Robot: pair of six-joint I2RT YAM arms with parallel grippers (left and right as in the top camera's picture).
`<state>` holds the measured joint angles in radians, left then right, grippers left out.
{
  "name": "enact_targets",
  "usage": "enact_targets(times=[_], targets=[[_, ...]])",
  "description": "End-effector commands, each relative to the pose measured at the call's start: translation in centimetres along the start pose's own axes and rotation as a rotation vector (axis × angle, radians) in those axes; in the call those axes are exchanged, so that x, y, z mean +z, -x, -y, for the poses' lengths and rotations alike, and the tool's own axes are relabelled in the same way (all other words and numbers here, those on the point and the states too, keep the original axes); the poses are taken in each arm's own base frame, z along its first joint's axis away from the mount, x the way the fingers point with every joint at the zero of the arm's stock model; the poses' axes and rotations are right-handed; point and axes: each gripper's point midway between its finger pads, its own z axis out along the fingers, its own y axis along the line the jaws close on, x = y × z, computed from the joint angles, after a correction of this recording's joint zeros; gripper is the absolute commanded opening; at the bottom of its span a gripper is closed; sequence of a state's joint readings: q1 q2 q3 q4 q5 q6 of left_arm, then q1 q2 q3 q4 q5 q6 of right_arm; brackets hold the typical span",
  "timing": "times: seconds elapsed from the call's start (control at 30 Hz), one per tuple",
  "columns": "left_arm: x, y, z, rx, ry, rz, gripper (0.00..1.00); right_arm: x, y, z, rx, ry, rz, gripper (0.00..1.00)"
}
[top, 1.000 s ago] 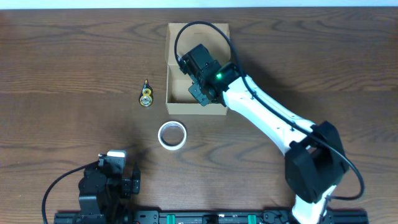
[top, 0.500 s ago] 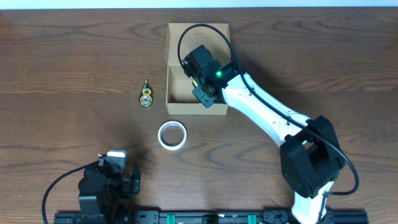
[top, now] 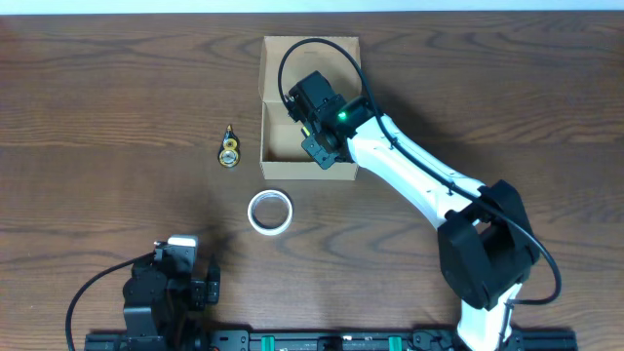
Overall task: Pack container
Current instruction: 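Carry the pen into the box and release it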
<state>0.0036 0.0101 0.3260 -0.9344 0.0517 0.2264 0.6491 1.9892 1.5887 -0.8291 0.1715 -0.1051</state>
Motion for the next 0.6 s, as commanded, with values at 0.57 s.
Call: enact_targets(times=[0.57], targets=[[0.33, -1.51, 0.19, 0.017, -0.005, -0.054, 0.95, -0.01, 0.67, 0.39, 0.002, -0.001, 0.016, 0.21]])
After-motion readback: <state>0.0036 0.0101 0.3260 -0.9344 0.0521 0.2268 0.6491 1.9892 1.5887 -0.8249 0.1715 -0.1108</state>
